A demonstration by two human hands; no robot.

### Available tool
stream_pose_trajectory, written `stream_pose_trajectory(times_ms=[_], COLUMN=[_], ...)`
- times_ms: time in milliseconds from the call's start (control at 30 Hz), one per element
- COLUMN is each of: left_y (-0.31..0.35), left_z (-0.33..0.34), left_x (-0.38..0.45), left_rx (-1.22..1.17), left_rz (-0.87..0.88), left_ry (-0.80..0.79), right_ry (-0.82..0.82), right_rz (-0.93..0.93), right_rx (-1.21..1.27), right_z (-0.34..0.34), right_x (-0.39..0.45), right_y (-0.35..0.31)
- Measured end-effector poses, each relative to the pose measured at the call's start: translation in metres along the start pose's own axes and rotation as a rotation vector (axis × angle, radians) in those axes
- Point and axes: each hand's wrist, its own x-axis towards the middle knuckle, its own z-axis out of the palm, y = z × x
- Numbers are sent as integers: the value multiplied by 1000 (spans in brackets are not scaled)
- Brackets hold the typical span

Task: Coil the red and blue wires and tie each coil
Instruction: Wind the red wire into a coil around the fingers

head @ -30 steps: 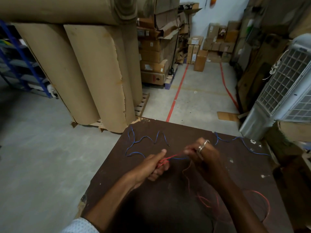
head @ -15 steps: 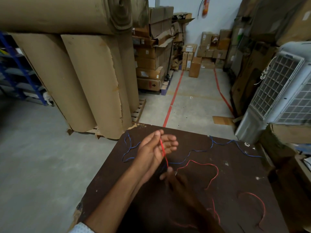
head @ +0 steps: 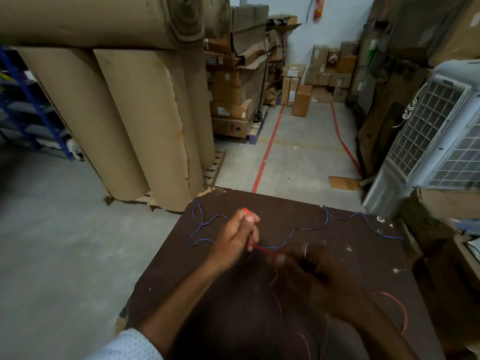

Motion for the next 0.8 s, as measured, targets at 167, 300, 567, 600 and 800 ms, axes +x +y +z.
stream_pose_trajectory(times_ms=[167, 300, 567, 600, 800], left_y=[28, 52, 97, 102, 115], left_z=[14, 17, 2, -3, -28], left_x=[-20, -29, -25, -21, 6], left_rx=[25, -111, -733, -780, -975], left_rz=[-56, -184, -163, -129, 22], left_ry=[-130, -241, -218, -197, 73], right_ry=[271, 340, 237, 219, 176], right_rz=[-97, -30, 69, 106, 168], right_rx=[-300, -140, -55, -28, 110], right_z=[-37, -48, 14, 24, 69], right_x=[36, 62, 54, 45, -4], right_y=[1, 23, 73, 74, 75])
